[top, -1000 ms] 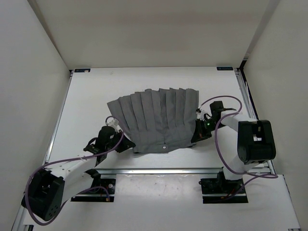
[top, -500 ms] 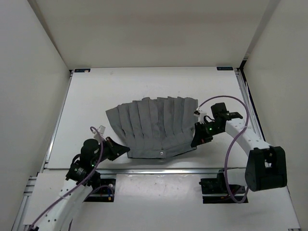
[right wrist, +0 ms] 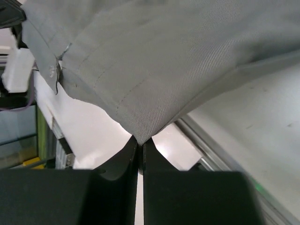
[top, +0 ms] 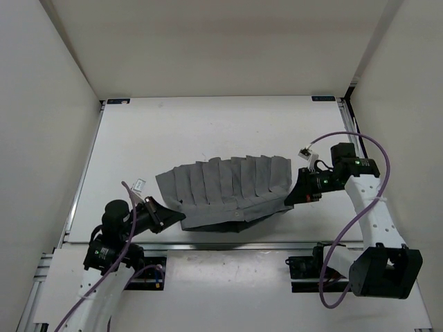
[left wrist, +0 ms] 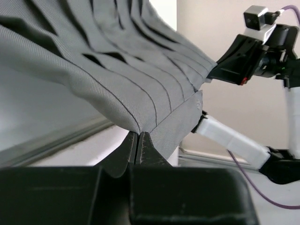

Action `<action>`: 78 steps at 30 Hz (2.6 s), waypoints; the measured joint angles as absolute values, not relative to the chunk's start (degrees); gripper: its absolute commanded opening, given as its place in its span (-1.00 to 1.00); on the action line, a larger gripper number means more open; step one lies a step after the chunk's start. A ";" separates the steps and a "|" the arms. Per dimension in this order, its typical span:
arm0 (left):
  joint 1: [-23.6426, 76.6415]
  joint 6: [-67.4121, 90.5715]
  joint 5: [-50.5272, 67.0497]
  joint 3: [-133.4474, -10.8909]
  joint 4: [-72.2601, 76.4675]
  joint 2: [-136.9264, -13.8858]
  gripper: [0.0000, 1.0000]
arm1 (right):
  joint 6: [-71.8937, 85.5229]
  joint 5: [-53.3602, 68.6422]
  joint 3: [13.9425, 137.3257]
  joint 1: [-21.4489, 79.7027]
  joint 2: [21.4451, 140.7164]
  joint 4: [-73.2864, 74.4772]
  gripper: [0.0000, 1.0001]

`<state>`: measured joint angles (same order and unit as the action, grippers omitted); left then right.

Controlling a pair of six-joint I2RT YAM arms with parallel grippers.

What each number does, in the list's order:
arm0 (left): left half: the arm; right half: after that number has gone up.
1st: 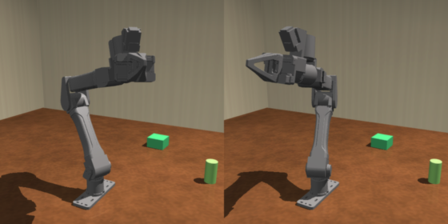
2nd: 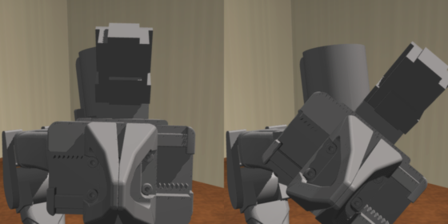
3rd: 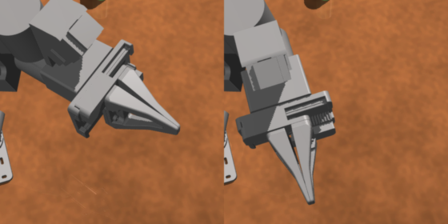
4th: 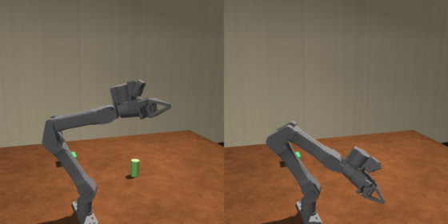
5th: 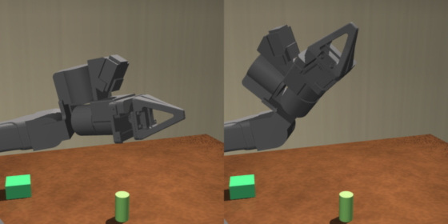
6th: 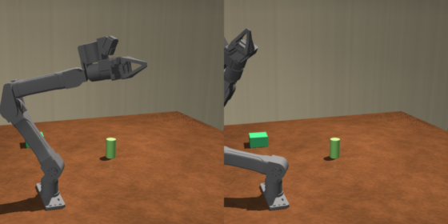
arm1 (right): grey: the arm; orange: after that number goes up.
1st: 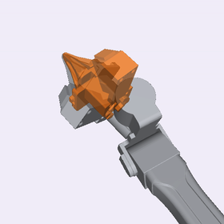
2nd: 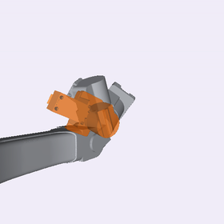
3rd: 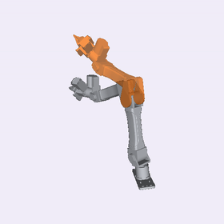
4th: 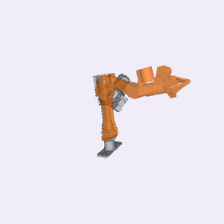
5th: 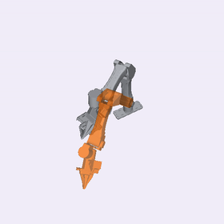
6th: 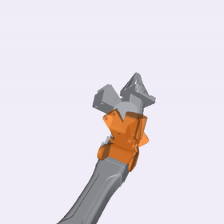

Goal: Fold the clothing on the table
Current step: Fold the skirt

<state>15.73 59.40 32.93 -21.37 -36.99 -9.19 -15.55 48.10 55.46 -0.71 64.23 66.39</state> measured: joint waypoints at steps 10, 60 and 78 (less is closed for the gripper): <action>12.95 68.69 35.55 -17.76 -31.99 -10.48 -1.00 | -14.50 50.37 55.42 -2.22 65.32 65.98 -0.99; 0.91 69.01 11.09 -59.59 9.74 -100.82 0.98 | 0.36 41.25 116.84 -1.41 129.49 45.39 0.94; 13.15 26.68 14.79 -76.27 -23.57 -112.49 0.97 | -17.65 36.18 114.26 8.38 130.50 46.15 0.81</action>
<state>13.15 26.68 14.79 -76.27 -23.57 -112.49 -17.65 36.18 114.26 8.38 130.50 46.15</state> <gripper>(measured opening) 0.984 0.905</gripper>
